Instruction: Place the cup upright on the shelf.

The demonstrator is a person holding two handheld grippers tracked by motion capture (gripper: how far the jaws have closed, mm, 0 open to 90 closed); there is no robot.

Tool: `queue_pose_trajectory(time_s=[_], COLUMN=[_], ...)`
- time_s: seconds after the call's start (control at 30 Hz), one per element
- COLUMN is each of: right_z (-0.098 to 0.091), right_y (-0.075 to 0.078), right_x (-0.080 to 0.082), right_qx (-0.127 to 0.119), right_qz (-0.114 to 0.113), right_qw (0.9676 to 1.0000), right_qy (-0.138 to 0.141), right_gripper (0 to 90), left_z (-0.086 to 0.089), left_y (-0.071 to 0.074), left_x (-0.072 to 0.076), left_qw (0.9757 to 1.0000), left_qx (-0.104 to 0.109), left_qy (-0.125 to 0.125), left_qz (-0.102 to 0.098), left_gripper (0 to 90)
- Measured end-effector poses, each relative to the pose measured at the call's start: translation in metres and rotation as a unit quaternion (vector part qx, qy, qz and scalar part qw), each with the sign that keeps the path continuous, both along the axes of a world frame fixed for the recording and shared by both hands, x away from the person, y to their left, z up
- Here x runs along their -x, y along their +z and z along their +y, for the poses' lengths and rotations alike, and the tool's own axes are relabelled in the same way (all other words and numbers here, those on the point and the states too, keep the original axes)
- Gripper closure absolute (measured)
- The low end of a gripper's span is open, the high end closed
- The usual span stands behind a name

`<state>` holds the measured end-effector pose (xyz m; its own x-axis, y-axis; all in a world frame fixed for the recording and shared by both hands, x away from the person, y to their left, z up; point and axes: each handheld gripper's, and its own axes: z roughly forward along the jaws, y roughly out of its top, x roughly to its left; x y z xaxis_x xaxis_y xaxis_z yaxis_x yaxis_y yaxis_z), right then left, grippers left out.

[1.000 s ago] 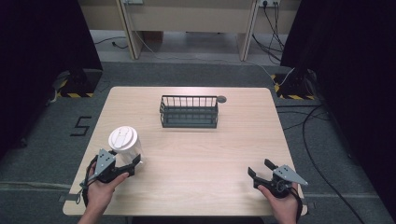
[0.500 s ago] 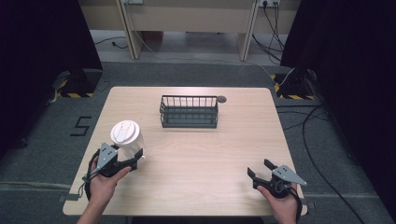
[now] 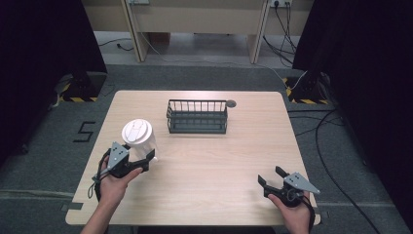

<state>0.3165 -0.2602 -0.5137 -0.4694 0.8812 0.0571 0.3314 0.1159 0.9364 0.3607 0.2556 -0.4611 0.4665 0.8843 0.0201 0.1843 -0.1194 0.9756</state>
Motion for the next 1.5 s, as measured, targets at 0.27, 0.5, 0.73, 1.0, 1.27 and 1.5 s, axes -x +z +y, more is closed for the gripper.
queue_pose_trajectory(time_s=[0.27, 0.5, 0.73, 1.0, 1.27, 1.5], right_z=[0.0, 0.0, 0.0, 0.0, 0.0, -0.001], right_y=[0.0, 0.0, 0.0, 0.0, 0.0, 0.0], right_x=[0.0, 0.0, 0.0, 0.0, 0.0, 0.0], right_qx=[0.0, 0.0, 0.0, 0.0, 0.0, 0.0], right_qz=[0.0, 0.0, 0.0, 0.001, 0.001, 0.002], right_qw=[1.0, 1.0, 1.0, 1.0, 1.0, 1.0], right_qy=[0.0, 0.0, 0.0, 0.001, 0.001, 0.0], right_gripper=[20.3, 20.2, 20.1, 20.2, 20.3, 20.3], left_z=[-0.012, -0.019, -0.026, -0.035, -0.043, -0.05], left_y=[0.008, 0.011, 0.015, 0.02, 0.022, 0.024], left_x=[-0.011, -0.018, -0.026, -0.033, -0.038, -0.044], left_qw=[0.9999, 0.9999, 0.9998, 0.9996, 0.9994, 0.9993], left_qx=[-0.002, -0.003, -0.002, -0.003, -0.008, -0.01], left_qy=[-0.011, -0.015, -0.018, -0.024, -0.031, -0.034], left_qz=[-0.005, -0.005, -0.008, -0.011, -0.012, -0.012], left_gripper=[17.7, 17.7, 17.7, 17.7, 17.7, 17.8])
